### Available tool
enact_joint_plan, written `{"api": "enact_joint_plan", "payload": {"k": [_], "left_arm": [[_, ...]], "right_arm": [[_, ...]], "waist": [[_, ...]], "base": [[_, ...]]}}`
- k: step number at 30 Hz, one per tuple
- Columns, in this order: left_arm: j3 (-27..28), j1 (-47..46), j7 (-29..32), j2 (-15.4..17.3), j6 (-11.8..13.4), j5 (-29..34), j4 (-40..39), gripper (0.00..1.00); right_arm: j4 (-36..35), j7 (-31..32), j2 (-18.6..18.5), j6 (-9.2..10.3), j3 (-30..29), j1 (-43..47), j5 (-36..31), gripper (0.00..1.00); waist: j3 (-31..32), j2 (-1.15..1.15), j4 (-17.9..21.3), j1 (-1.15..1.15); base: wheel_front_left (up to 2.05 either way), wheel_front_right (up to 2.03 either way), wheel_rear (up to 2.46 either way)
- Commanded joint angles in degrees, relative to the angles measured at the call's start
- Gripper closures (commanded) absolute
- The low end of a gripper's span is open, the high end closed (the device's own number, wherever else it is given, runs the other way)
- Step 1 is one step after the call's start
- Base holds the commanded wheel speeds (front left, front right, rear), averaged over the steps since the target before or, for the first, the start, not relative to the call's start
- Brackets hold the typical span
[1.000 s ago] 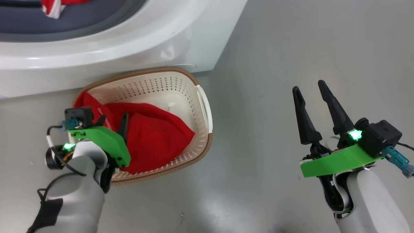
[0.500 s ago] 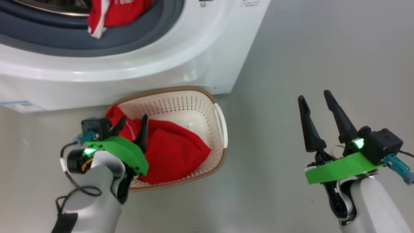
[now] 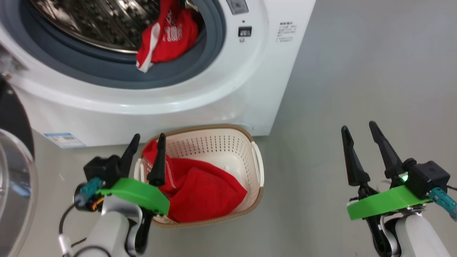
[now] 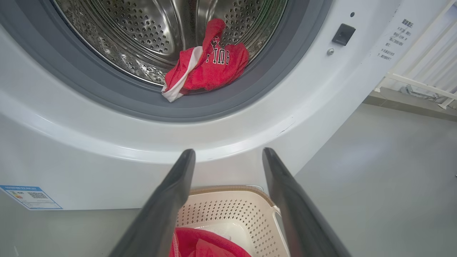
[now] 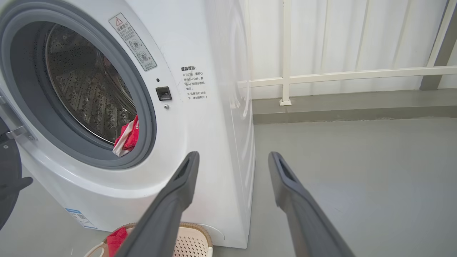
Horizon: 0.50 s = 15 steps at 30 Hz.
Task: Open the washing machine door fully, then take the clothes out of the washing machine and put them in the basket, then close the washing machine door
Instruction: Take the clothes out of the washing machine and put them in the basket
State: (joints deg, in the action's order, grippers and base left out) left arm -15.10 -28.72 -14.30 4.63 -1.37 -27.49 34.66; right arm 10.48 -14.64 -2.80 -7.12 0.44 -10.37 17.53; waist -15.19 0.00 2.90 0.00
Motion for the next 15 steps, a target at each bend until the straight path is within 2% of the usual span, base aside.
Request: {"api": "enact_joint_plan", "payload": {"k": [1,7,15], "left_arm": [[2.26,1.31,-0.69,1.64,0.68,1.06,-3.33,0.0],[4.42,9.04,-0.69,1.81,3.09,3.56,-15.27,0.0],[5.42,16.28,-0.7,2.78,4.77,4.19,-19.3,0.0]], "right_arm": [[-1.3,-0.36,-0.08,-0.36,0.79,0.56,-0.51,0.0],[-1.76,-0.36,-0.08,-0.36,-0.05,2.94,-1.61,0.0],[-2.12,-0.36,-0.08,-0.36,-1.03,6.55,-2.75,0.0]], "waist": [[3.05,0.0,-1.38,0.0],[7.33,0.0,-1.74,0.0],[12.66,0.0,-1.84,0.0]], "base": [[0.0,0.0,0.0],[0.0,0.0,0.0],[0.0,0.0,0.0]]}}
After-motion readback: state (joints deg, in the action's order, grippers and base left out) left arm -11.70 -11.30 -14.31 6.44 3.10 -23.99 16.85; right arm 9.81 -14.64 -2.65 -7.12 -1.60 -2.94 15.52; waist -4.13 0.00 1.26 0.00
